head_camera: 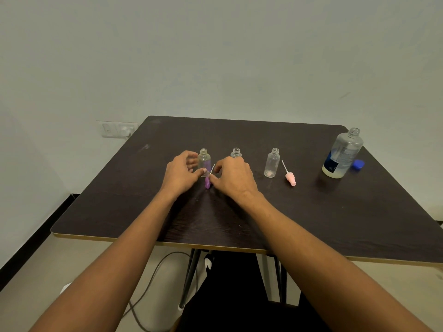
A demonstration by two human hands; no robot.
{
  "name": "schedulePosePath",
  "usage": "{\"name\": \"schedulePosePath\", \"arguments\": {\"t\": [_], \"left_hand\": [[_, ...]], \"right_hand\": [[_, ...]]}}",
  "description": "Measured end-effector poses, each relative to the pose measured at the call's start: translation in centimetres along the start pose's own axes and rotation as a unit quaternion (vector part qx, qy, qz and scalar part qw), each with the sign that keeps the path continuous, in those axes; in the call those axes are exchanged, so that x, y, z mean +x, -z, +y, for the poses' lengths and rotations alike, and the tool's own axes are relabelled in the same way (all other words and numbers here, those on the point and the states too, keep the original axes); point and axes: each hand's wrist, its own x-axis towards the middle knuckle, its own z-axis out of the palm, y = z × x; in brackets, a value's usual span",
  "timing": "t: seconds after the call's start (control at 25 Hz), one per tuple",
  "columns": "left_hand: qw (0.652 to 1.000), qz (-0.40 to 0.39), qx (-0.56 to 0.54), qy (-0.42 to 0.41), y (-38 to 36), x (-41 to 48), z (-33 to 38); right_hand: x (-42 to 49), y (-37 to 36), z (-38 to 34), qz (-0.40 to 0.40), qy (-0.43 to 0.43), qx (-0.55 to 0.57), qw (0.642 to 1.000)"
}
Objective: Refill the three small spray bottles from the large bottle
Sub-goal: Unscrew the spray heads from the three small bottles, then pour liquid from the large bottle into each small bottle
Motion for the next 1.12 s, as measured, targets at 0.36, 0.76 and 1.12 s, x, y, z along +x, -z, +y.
{"name": "schedulePosePath", "arguments": {"t": [0.36,0.76,1.12], "left_hand": [[0.999,0.033,0.021,-0.027,0.9,-1.5,0.7],[0.983,0.097,-0.003,-0.158,1.0,-7.6,8.5],[0.980,-0.016,-0.047,-0.194,-7.0,-9.4,13.7]], "right_hand": [[-1.3,2.5,0.9,0.030,0.027,0.018,0.999],[-7.2,12.3,7.6,0.146,0.047,0.071,0.986],[-11.5,16.5,15.7,0.203,-0.022,0.128,0.971]]}}
